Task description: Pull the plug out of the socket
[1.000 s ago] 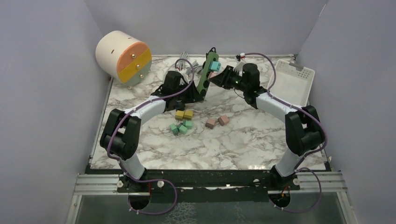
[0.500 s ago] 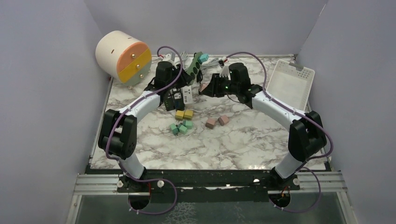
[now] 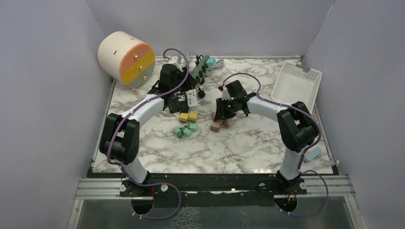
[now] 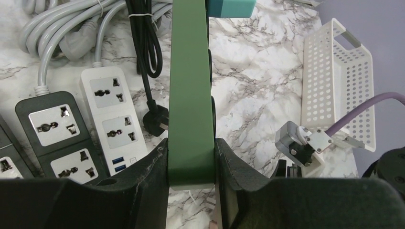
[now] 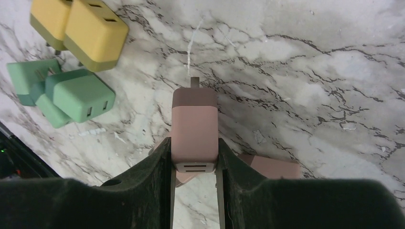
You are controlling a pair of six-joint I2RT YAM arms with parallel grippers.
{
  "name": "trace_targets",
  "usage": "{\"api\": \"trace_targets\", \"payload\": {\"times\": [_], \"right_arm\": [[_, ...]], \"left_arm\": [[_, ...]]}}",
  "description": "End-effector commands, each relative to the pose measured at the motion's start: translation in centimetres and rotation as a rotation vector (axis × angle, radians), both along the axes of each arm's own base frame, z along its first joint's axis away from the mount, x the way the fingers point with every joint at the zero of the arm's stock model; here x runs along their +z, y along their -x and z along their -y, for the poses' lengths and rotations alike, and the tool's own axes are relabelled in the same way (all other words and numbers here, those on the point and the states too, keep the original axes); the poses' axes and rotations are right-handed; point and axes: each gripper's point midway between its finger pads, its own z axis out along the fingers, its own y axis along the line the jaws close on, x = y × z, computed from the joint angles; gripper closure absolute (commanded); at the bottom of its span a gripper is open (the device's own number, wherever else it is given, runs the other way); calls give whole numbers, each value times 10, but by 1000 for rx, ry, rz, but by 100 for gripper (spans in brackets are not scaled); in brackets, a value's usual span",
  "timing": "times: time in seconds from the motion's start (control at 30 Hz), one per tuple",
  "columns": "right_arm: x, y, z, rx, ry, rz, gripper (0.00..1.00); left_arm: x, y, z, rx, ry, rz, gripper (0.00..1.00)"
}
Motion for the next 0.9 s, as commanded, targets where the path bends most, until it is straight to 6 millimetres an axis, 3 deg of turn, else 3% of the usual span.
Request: {"api": "trace_targets", "payload": {"times": [0.0, 0.2, 0.43, 0.53, 0.63, 0.77, 0.87], "right_arm": [[-3, -2, -2, 52, 26, 3, 97], [-1, -1, 2, 82, 47, 24, 75], [26, -6, 9, 71, 47, 127, 41], [49, -10, 6, 58, 6, 184, 37], [79, -20, 6, 0, -29, 271, 27], [130, -42, 5, -87, -115, 421, 22], [153, -64, 8, -186, -174, 426, 20]], "left_arm": [[37, 7, -3, -33, -6, 128, 100], [37, 18, -11, -40, -52, 148, 100], [35, 28, -20, -41, -112, 174, 100], [37, 31, -22, -49, -127, 195, 100], [39, 34, -25, -49, -136, 217, 100], [45, 41, -25, -65, -135, 261, 100], [48, 46, -25, -80, -136, 288, 100]]}}
